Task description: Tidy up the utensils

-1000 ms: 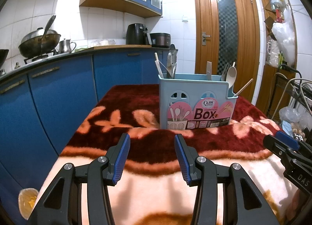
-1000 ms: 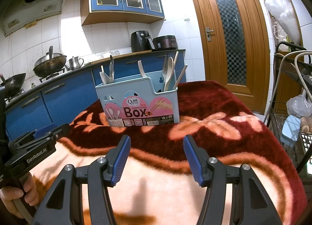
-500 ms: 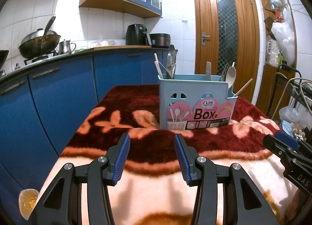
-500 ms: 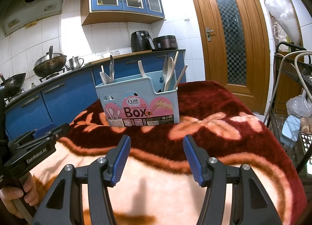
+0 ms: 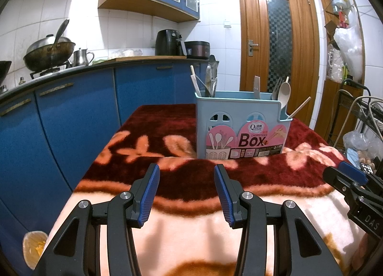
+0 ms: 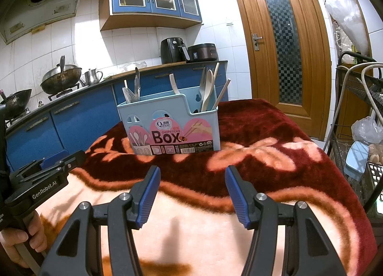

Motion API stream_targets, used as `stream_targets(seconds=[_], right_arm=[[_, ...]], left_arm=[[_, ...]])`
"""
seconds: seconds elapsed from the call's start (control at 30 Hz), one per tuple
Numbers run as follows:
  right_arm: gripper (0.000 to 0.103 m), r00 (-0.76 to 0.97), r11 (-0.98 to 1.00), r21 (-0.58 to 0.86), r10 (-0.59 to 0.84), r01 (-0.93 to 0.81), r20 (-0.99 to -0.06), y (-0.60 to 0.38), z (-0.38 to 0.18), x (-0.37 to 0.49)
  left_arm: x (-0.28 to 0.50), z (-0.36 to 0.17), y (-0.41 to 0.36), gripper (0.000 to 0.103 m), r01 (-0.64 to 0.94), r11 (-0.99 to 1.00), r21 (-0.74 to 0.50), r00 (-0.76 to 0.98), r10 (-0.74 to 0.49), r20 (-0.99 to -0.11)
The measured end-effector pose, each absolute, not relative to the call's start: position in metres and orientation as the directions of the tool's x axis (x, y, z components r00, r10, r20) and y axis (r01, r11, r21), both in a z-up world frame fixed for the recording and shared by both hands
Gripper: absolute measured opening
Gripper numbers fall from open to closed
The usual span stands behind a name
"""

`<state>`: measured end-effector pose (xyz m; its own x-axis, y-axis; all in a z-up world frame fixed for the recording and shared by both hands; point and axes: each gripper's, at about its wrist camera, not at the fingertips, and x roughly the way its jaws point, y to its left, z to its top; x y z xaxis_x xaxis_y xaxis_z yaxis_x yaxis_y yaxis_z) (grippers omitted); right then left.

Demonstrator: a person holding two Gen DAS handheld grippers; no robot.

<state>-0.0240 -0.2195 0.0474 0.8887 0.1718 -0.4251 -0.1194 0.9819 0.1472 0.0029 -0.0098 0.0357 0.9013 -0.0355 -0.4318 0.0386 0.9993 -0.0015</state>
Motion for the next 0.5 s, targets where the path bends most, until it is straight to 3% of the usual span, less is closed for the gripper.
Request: stream_targets(seconds=[0.5], right_arm=[[0.059,0.888,0.982,0.148,0.172,-0.12,-0.426,-0.2198,0.0473,-0.0241]], left_arm=[[0.0024,0.0355,-0.0102,0.049,0.038,0.999,-0.001,0.902,-0.035,-0.431]])
